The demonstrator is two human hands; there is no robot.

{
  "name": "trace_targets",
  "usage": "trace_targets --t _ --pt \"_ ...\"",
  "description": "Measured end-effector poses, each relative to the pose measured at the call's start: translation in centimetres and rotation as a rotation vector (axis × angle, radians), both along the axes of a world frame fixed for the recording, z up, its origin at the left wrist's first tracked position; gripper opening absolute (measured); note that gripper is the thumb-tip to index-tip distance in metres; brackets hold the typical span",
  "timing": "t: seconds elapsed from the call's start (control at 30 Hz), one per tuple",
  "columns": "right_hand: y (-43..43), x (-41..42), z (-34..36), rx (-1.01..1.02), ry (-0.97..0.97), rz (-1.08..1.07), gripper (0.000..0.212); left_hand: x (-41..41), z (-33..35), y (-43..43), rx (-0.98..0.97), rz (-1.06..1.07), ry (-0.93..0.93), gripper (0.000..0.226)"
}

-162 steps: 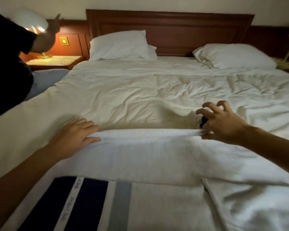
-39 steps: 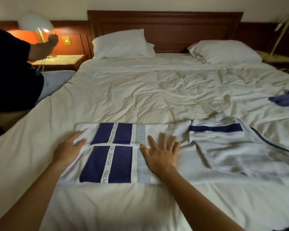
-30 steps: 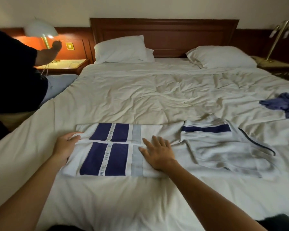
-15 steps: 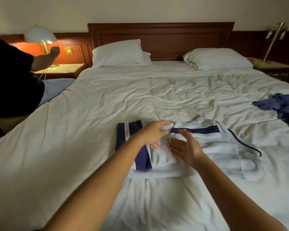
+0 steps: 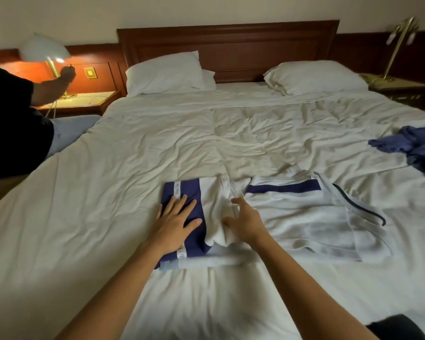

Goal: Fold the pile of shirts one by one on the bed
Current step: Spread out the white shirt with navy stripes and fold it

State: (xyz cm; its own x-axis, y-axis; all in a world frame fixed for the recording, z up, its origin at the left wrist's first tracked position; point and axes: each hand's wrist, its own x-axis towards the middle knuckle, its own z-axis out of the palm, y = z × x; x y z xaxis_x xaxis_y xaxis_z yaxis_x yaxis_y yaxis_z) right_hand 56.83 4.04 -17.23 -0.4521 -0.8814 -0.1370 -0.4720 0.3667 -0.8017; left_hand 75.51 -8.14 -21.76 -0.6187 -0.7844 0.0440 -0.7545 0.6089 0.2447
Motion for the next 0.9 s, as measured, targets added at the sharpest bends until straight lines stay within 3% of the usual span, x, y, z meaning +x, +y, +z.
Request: trace_targets --t 0.1,0.27,0.47,0.6,0.73,0.9 --pt "1.8 -0.9 0.0 -0.058 -0.054 -0.065 0.049 0.7 0.2 -0.2 0.034 0.01 -0.025 0.065" --pt "5.0 -2.8 0.4 0.124 0.192 0.122 0.05 1.1 0.5 0.0 0.095 -0.014 -0.032 0.064" --pt "0.1 -1.6 2.1 0.088 0.507 -0.067 0.052 -0.5 1.7 -1.0 0.091 0.035 -0.025 0.063" --pt "-4.6 -1.7 0.9 0.138 0.459 -0.039 0.06 -1.6 1.9 -2.1 0.135 0.105 0.04 0.062" --pt "-6.4 -2.1 -0.9 0.17 0.48 -0.073 0.046 -1.8 0.5 -2.2 0.079 0.155 0.053 0.062" --pt "-6.0 -3.0 -1.1 -0.076 0.448 -0.165 0.025 -1.8 -0.3 -2.4 0.022 0.152 0.021 0.063"
